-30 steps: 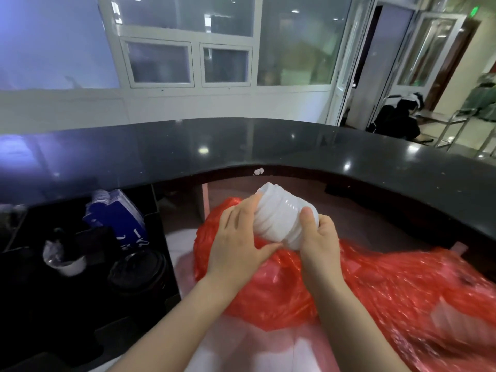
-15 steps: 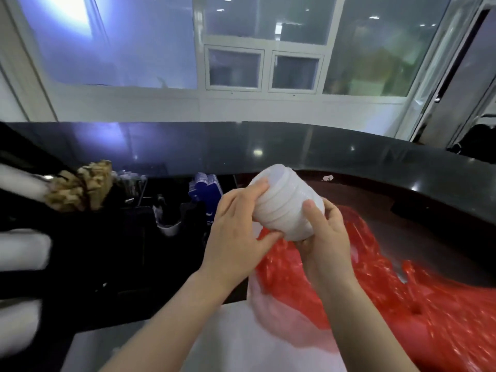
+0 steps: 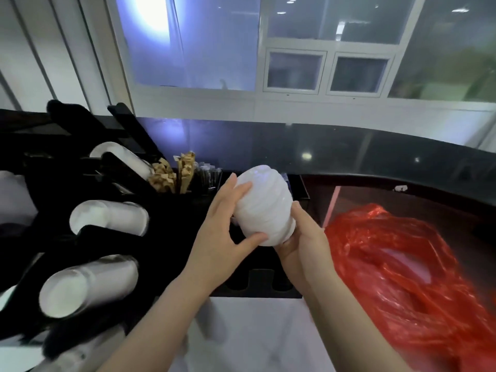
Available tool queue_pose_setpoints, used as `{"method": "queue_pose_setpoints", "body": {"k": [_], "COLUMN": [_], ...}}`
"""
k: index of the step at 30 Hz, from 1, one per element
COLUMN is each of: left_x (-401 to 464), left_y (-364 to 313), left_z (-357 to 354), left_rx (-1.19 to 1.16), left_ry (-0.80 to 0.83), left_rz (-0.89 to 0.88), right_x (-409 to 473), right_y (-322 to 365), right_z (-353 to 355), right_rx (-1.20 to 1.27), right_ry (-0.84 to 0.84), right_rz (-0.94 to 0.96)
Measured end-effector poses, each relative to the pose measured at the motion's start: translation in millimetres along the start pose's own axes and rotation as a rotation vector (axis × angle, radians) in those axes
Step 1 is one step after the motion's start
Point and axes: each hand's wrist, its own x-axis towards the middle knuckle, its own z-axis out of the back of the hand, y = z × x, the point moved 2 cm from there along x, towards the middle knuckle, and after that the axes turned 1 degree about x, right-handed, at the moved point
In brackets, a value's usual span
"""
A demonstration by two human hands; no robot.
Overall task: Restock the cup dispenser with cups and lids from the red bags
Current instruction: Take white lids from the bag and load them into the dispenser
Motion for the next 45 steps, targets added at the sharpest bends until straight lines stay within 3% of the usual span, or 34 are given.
{"method": "queue_pose_setpoints", "body": {"k": [11,21,27,38,45], "left_x": [-25,-45,-52,-38,-57], "left_y": [23,31,17,-41,-61], "left_z": [29,34,51,119,149], "left_rx": [0.222,0.328,0.416,0.573,0.511], "left_ry": [0.085,0.128,0.075,-0.133,-0.089], "left_rz": [0.123,0.195,0.177,0.072,0.036], "right_x": [-2,1,3,-20,-64], "right_y": [-39,-60,-67,-51,-52], "right_z": [-9,-5,-20,-105,-133], "right_rx": [-0.015,-0.283,-0.085,0.019,0.002], "right_ry": [0.108,0.257,0.465,0.653,0.619], "right_rz": [-0.076,-0.125,-0.161,-0.083,-0.009]}}
